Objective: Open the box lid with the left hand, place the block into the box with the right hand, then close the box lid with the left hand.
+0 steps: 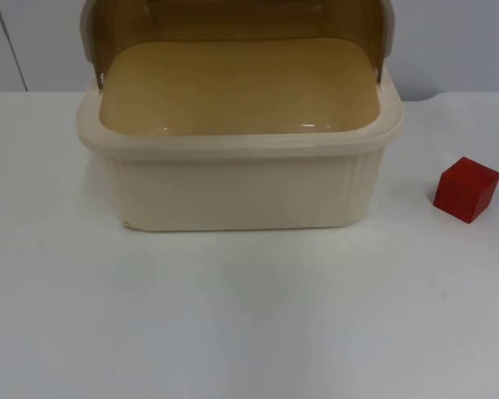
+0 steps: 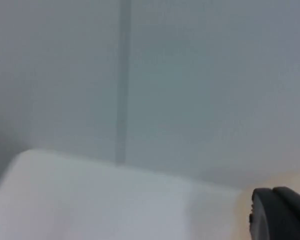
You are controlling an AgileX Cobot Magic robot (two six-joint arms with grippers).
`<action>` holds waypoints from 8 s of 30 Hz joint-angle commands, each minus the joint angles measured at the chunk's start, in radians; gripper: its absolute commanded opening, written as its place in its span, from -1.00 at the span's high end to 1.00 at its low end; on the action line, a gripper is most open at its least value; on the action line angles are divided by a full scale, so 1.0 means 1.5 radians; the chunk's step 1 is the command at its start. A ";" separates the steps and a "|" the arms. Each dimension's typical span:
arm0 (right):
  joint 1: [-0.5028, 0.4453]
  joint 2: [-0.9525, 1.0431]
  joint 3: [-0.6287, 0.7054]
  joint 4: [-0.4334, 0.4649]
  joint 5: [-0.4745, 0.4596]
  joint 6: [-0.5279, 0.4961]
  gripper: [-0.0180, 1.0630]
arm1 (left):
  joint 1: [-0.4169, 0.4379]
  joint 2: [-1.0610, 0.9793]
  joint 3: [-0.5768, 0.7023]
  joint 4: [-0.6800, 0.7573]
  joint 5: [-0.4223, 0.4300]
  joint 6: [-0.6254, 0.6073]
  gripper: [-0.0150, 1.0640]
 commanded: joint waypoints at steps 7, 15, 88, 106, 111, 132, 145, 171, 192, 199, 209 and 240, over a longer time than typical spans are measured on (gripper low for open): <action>0.000 -0.002 0.092 0.023 -0.072 -0.012 -0.96 | 0.017 0.093 -0.200 -0.394 0.195 0.407 0.98; 0.000 -0.002 0.103 0.027 -0.087 -0.024 -0.96 | 0.017 0.117 -0.200 -0.375 0.162 0.405 0.98; 0.037 0.660 -0.094 0.419 -0.180 -0.785 -0.96 | 0.017 0.072 -0.179 -0.247 0.302 0.393 -0.95; 0.038 0.740 -0.163 0.299 -0.153 -0.661 0.96 | 0.017 0.072 -0.179 -0.237 0.299 0.360 -0.95; 0.038 0.698 -0.163 0.285 -0.113 -0.629 0.96 | 0.017 0.072 -0.179 -0.236 0.301 0.360 -0.95; 0.139 0.187 -0.099 0.017 -0.038 -0.132 0.96 | 0.017 0.072 -0.179 -0.247 0.301 0.360 -0.95; 0.338 0.024 0.237 0.009 -0.281 -0.001 0.96 | 0.017 0.072 -0.179 -0.258 0.301 0.360 -0.95; 0.371 0.491 0.033 -0.051 -0.561 0.001 0.96 | 0.017 0.072 -0.179 -0.240 0.296 0.360 -0.95; 0.377 0.626 -0.078 -0.048 -0.579 0.001 0.27 | 0.017 0.072 -0.179 -0.222 0.301 0.360 -0.95; 0.378 0.603 -0.079 -0.048 -0.555 0.001 -0.95 | 0.017 0.072 -0.179 -0.220 0.303 0.360 -0.95; 0.410 0.510 -0.066 -0.050 -0.397 -0.001 -0.95 | 0.017 0.072 -0.179 -0.220 0.307 0.360 -0.95; -0.061 -0.135 0.146 -0.100 -0.220 0.031 -0.95 | 0.017 0.072 -0.179 -0.237 0.313 0.360 -0.95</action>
